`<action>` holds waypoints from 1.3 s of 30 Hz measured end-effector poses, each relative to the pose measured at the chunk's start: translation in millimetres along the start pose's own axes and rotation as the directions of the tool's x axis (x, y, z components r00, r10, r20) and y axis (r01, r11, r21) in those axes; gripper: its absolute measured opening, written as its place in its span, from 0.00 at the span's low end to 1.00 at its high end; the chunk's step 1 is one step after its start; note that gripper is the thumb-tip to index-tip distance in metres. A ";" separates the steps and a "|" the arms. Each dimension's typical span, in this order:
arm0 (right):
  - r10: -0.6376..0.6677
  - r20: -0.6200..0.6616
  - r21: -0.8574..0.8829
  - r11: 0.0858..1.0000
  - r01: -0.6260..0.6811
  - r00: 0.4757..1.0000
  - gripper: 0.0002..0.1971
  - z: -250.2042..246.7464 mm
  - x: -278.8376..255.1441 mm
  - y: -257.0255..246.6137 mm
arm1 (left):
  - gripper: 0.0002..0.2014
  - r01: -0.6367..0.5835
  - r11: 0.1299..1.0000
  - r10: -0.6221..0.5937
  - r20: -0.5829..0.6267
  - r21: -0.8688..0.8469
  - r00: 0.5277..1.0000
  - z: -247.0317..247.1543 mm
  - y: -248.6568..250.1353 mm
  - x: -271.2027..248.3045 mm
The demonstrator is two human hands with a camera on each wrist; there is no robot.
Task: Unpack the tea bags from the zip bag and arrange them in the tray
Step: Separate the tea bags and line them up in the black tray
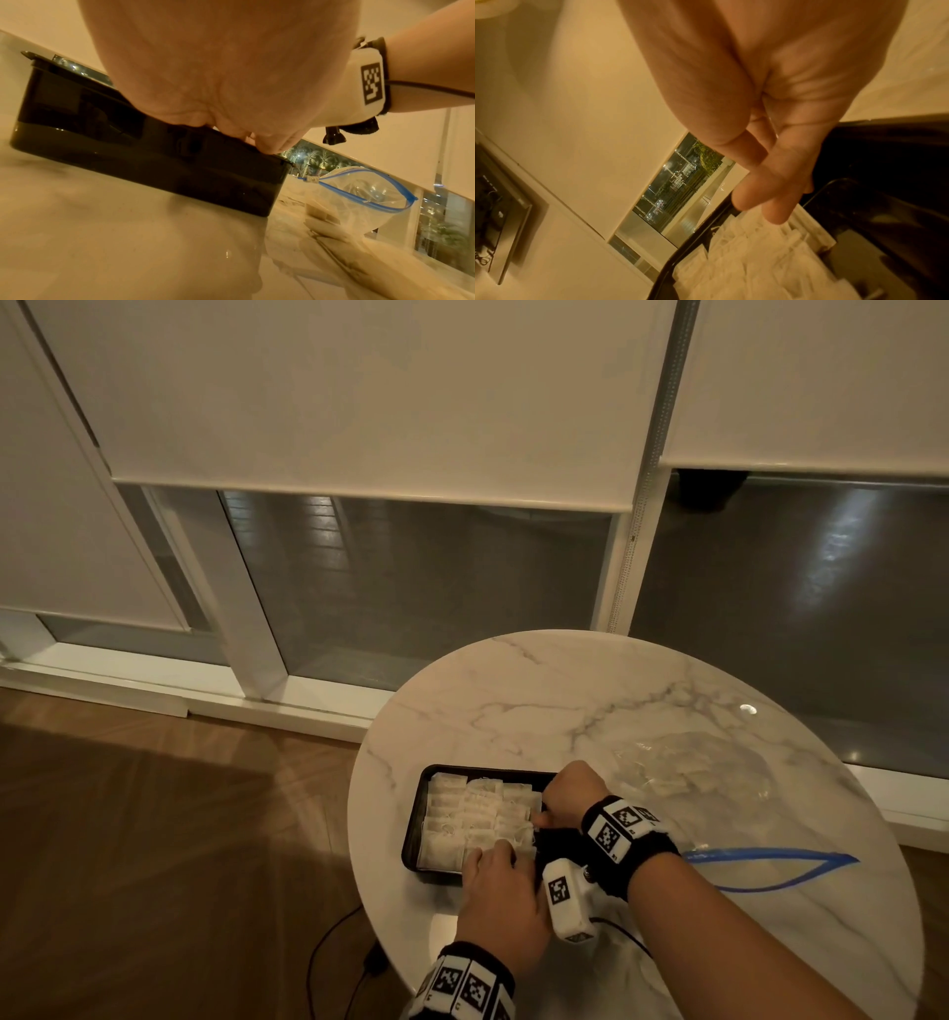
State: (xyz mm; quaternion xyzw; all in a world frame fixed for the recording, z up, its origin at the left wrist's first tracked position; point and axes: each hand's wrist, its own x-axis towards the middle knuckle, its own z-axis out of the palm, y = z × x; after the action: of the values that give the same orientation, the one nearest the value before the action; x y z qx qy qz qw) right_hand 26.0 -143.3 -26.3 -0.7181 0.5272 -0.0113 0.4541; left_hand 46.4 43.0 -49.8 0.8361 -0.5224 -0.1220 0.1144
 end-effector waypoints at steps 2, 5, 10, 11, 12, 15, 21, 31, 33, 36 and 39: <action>-0.019 0.049 -0.008 1.000 0.019 0.999 0.09 3.4 0.0 3.0 | 0.20 -0.014 1.000 0.013 -0.016 -0.018 1.000 0.6 0.4 0.1; -0.036 0.077 0.010 0.999 0.035 0.996 0.07 4.6 -0.8 5.9 | 0.23 -0.020 1.000 0.020 -0.018 -0.019 1.000 2.3 -0.3 1.5; -0.057 0.058 0.106 0.993 0.050 0.997 0.09 -2.1 -1.8 14.2 | 0.30 -0.040 0.999 0.040 -0.001 0.002 0.999 1.7 -0.9 3.1; -0.044 0.033 0.176 0.984 0.037 0.998 0.09 -5.9 -12.2 10.2 | 0.34 -0.040 0.999 0.040 0.008 0.001 0.999 0.9 -0.6 3.0; -0.034 0.005 0.253 0.967 0.031 0.999 0.08 -9.7 -23.0 6.5 | 0.36 -0.036 0.999 0.036 0.016 0.001 0.999 0.3 0.1 3.0; -0.041 -0.050 0.445 0.893 0.059 0.998 0.08 -19.5 -48.9 5.3 | 0.31 0.004 1.000 -0.004 0.027 -0.003 1.000 -0.9 2.0 3.9; -0.101 -0.058 0.366 0.924 0.116 0.993 0.08 -20.6 -81.9 24.8 | 0.23 0.058 0.990 -0.072 -0.099 -0.131 0.992 -17.6 -8.6 -1.4; -0.247 0.074 -0.399 0.881 0.256 0.966 0.10 16.4 -75.6 9.1 | 0.17 0.103 0.983 -0.099 -0.033 0.152 0.995 -26.0 -46.2 -10.6; -0.237 0.080 -0.440 0.863 0.248 0.968 0.14 23.9 -66.8 6.2 | 0.18 0.123 0.986 -0.118 -0.047 0.112 0.992 -24.7 -44.2 -12.7; -0.211 0.074 -0.485 0.846 0.220 0.975 0.16 32.6 -57.9 5.4 | 0.19 0.141 0.987 -0.137 -0.059 0.075 0.989 -19.3 -44.5 -11.3; -0.193 0.053 -0.498 0.845 0.194 0.980 0.16 38.5 -52.2 8.1 | 0.20 0.154 0.986 -0.151 -0.062 0.056 0.987 -14.3 -47.3 -9.4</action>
State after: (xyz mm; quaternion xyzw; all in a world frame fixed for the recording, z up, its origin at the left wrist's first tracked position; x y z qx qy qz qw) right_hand 15.8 -78.8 -30.2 -0.8606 0.4369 0.0801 0.2491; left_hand 87.1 72.6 -50.6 0.8799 -0.4568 -0.0905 0.0942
